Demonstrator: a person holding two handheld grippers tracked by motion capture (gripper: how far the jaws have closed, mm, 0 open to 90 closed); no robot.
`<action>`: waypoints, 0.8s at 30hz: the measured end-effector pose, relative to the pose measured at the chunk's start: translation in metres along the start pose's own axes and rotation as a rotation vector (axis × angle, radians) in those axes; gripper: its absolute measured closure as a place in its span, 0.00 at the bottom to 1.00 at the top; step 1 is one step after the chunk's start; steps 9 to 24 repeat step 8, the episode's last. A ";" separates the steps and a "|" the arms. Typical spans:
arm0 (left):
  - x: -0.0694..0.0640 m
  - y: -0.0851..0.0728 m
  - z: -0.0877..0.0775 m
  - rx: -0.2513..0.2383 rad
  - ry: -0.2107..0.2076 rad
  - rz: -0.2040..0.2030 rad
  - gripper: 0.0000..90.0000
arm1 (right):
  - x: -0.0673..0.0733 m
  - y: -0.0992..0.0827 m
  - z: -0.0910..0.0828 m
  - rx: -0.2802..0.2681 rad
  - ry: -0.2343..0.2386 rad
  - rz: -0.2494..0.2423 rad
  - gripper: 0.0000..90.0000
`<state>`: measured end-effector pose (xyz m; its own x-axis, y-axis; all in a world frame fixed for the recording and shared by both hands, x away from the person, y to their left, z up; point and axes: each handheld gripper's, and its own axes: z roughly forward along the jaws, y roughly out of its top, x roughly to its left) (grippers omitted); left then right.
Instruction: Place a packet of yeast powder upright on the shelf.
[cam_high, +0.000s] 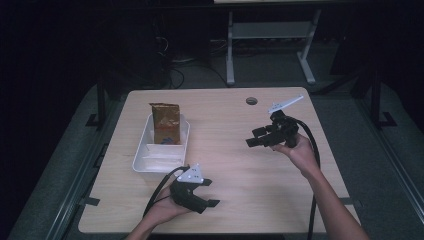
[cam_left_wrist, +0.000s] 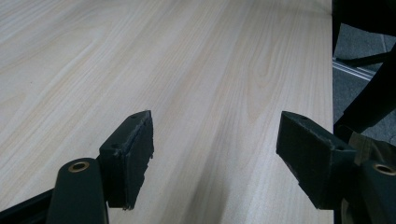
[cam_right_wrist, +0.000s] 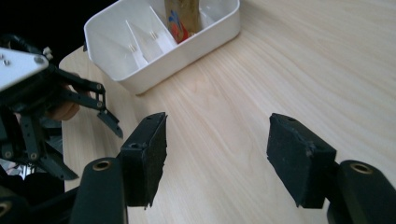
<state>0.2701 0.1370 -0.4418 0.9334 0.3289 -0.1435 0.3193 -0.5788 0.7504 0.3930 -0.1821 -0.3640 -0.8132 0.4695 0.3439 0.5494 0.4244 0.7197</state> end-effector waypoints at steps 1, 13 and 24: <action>0.000 0.000 0.000 0.001 0.000 0.003 0.30 | 0.000 -0.004 -0.001 -0.001 0.000 0.002 0.41; -0.002 0.002 -0.001 -0.009 -0.003 0.011 0.30 | 0.003 -0.033 -0.009 -0.010 -0.026 0.029 0.36; -0.002 0.002 -0.001 -0.009 -0.003 0.011 0.30 | 0.003 -0.033 -0.009 -0.010 -0.026 0.029 0.36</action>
